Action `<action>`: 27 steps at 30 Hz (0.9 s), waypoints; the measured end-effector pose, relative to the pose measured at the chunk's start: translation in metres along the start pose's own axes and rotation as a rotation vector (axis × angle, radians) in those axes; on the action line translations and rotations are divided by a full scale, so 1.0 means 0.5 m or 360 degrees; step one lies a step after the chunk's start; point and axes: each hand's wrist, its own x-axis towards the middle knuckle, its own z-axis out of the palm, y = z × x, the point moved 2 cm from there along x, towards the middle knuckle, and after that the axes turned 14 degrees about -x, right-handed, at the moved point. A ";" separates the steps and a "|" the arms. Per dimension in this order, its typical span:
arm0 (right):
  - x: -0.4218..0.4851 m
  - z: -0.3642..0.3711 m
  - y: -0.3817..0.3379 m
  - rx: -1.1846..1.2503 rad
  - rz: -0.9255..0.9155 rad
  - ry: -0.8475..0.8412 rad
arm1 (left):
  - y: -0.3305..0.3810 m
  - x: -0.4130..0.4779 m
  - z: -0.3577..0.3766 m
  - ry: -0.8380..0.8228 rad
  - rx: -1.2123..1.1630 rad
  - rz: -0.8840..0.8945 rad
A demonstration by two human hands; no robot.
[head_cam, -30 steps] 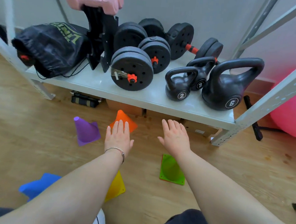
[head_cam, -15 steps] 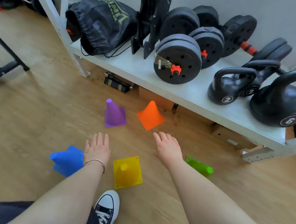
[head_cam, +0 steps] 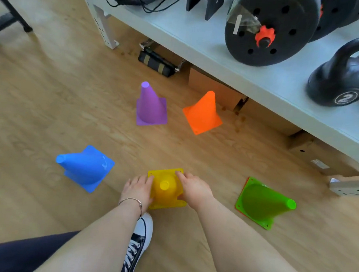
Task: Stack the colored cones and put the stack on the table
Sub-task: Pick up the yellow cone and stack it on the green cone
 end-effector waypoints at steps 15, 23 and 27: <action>-0.014 -0.052 0.078 0.0343 0.0042 0.0064 | 0.068 0.021 -0.010 0.0061 -0.0892 -0.0229; -0.110 -0.152 0.198 0.0495 0.0245 0.0303 | 0.209 0.029 -0.135 0.0133 -0.0927 0.0062; -0.179 -0.189 0.268 0.0605 0.0377 0.0406 | 0.311 0.026 -0.196 0.0105 -0.0795 0.0263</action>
